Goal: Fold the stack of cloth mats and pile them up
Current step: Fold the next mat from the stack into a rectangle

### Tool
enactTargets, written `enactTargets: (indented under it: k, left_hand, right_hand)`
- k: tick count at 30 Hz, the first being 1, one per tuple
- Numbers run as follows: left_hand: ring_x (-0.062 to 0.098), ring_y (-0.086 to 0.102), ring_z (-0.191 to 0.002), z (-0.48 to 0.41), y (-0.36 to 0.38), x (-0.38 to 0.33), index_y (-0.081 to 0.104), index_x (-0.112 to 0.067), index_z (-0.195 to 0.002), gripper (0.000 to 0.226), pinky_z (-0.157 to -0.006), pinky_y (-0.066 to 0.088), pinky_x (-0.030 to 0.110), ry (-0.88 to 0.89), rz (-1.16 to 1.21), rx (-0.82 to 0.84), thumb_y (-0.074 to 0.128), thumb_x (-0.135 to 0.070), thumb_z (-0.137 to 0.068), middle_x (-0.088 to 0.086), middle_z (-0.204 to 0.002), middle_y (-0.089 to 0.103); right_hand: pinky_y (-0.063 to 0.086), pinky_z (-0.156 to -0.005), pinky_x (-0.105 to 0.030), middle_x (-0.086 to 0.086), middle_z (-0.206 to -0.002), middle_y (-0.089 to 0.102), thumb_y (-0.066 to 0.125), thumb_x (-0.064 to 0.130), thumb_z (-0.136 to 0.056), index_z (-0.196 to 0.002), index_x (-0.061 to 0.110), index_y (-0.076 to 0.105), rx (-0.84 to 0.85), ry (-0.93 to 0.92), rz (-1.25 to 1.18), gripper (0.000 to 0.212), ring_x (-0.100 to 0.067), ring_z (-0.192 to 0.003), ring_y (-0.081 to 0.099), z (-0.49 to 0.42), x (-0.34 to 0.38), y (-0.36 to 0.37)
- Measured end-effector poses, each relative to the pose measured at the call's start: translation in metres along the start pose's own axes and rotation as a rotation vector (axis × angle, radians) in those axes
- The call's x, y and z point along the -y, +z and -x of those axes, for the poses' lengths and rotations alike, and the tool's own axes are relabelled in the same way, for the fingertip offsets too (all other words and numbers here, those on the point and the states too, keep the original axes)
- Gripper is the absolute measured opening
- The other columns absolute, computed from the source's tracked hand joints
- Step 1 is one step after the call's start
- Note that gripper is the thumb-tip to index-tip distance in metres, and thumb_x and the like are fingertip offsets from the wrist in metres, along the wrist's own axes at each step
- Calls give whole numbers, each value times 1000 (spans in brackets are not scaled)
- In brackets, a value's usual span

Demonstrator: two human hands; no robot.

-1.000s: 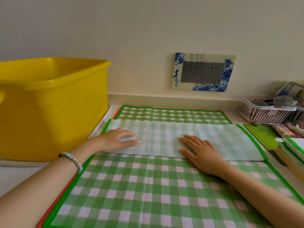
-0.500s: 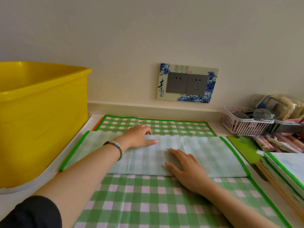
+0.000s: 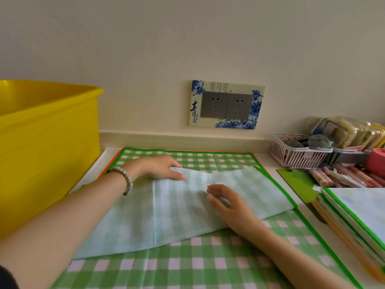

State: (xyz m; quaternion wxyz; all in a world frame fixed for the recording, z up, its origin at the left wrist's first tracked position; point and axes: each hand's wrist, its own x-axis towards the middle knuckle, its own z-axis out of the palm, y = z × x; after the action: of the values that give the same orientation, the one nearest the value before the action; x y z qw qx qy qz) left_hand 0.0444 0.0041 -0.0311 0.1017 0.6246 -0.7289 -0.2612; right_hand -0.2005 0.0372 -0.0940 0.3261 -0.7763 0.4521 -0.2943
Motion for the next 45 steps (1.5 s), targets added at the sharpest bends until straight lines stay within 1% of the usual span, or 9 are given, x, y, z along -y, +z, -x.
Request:
enactTargets:
  k: [5, 10, 13, 15, 19, 26, 35, 41, 45]
  left_hand:
    - [4, 63, -104, 36, 8, 6, 67, -23, -112, 25, -87, 45, 15, 48, 373, -211, 62, -33, -90, -11, -112, 68]
    - [22, 67, -97, 68, 22, 1, 64, -13, -115, 23, -82, 53, 30, 39, 812, -463, 53, -15, -96, 6, -107, 71]
    - [30, 63, -103, 75, 35, -4, 60, -8, -117, 23, -90, 49, 40, -39, 944, -626, 48, -11, -97, 12, -113, 66]
    - [29, 62, -100, 75, 45, -10, 58, -12, -111, 18, -90, 48, 42, -92, 988, -676, 45, -11, -99, 11, -110, 65]
    - [25, 60, -97, 68, 69, -19, 54, -16, -107, 19, -87, 48, 39, -151, 942, -691, 39, -8, -99, 10, -108, 63]
    - [21, 58, -95, 77, 82, -9, 35, -9, -140, 59, -76, 48, 31, -315, 815, -540, 63, -15, -89, 12, -127, 57]
    - [-17, 47, -103, 153, 96, -4, 58, -50, -107, 29, -89, 37, 10, 133, 17, -282, 67, -50, -79, -34, -112, 53]
    - [-16, 17, -123, 177, 103, -9, 30, -49, -140, 82, -107, 13, 16, 59, -205, -116, 43, -83, -67, -39, -133, 22]
    - [-11, -11, -131, 187, 103, -14, -7, -43, -147, 119, -109, -5, 22, 50, -377, 45, 37, -98, -51, -35, -143, -16]
  right_hand:
    - [42, -101, -28, 2, -121, 60, 64, 18, -87, -119, 16, 55, -163, 23, -247, 33, -13, -117, 55, -3, 9, -15]
    - [37, -99, -30, 0, -144, 42, 68, 33, -83, -141, 14, 37, -138, 231, -389, 69, -16, -127, 44, 2, 14, -28]
    - [39, -107, -37, -11, -139, 48, 70, 30, -81, -142, 3, 33, -16, 373, -651, 76, -23, -122, 52, 9, 19, -23]
    - [52, -91, -31, -14, -121, 63, 66, 26, -83, -129, -2, 50, 139, 407, -818, 55, -22, -105, 65, 15, 22, -19]
    - [57, -62, -26, -11, -94, 74, 64, 14, -87, -102, 1, 65, 238, 413, -777, 20, -20, -80, 72, 23, 23, -15]
    - [55, -82, -45, -13, -105, 70, 65, 8, -85, -114, 7, 61, 233, 470, -519, 30, -31, -94, 68, 30, 10, -32]
    - [56, -80, -49, -12, -103, 71, 70, 12, -81, -114, 11, 59, 218, 460, -433, 35, -30, -91, 69, 34, 6, -33]
    - [55, -72, -34, -8, -103, 69, 67, 21, -85, -122, 22, 50, 121, 347, -208, 40, -22, -82, 68, 42, 3, -44]
    - [57, -69, -24, 0, -108, 64, 47, -3, -92, -114, 32, 57, 173, 71, 17, 42, -13, -77, 65, 57, -1, -60]
